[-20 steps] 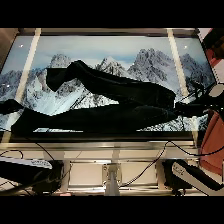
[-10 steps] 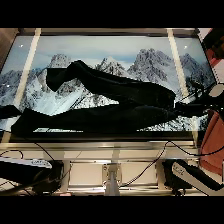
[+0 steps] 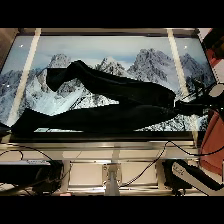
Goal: Fold the clothes and pants, and hang the long-sleeved shirts on hangers.
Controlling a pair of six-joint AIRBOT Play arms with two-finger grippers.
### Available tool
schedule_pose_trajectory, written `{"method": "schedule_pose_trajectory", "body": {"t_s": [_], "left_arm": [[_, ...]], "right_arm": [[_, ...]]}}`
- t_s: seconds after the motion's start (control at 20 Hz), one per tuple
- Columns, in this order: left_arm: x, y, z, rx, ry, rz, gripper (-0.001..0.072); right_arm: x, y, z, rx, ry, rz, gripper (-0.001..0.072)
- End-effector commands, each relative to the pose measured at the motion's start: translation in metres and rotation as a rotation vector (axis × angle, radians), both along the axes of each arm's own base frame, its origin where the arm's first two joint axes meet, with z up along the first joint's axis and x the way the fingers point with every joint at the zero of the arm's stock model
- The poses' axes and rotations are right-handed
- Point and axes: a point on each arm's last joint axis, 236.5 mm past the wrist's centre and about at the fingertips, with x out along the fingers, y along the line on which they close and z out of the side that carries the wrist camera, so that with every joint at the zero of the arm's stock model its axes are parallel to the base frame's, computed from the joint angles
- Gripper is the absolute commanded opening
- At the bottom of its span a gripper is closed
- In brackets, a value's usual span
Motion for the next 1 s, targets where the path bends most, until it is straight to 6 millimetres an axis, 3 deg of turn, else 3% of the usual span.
{"method": "schedule_pose_trajectory", "body": {"t_s": [0.0, 0.25, 0.45, 0.5, 0.6, 0.65, 0.7, 0.75, 0.85, 0.95], "left_arm": [[-0.01, -0.011, -0.011, -0.048, 0.002, 0.028, 0.0324], [0.022, -0.013, -0.013, -0.016, -0.072, 0.02, 0.0326], [0.036, -0.02, -0.016, 0.001, -0.078, -0.016, 0.0328], [0.039, -0.024, -0.017, -0.003, -0.077, -0.029, 0.0351], [0.045, -0.032, -0.02, -0.016, -0.063, -0.043, 0.0529], [0.048, -0.037, -0.022, -0.027, -0.048, -0.044, 0.0546], [0.052, -0.042, -0.025, -0.034, -0.044, -0.062, 0.0528], [0.055, -0.047, -0.028, -0.042, -0.04, -0.079, 0.0423], [0.061, -0.057, -0.033, -0.06, -0.035, -0.108, 0.0029], [0.071, -0.069, -0.029, -0.105, -0.052, -0.104, 0.0029]], "right_arm": [[0.004, -0.001, 0.001, -0.006, -0.018, -0.003, 0.0043], [0.004, -0.001, 0.001, -0.006, -0.017, -0.003, 0.0043], [0.004, -0.001, 0.001, -0.002, -0.018, -0.004, 0.0044], [0.005, 0.0, 0.001, -0.001, -0.019, -0.004, 0.0044], [0.005, 0.002, 0.001, 0.01, -0.022, -0.006, 0.0044], [0.006, 0.003, 0.002, 0.015, -0.024, -0.007, 0.0044], [0.006, 0.004, 0.002, 0.018, -0.025, -0.007, 0.0044], [0.006, 0.004, 0.002, 0.019, -0.025, -0.007, 0.0044], [0.006, 0.004, 0.002, 0.019, -0.025, -0.008, 0.0044], [0.007, 0.004, 0.002, 0.019, -0.027, -0.008, 0.0044]]}}
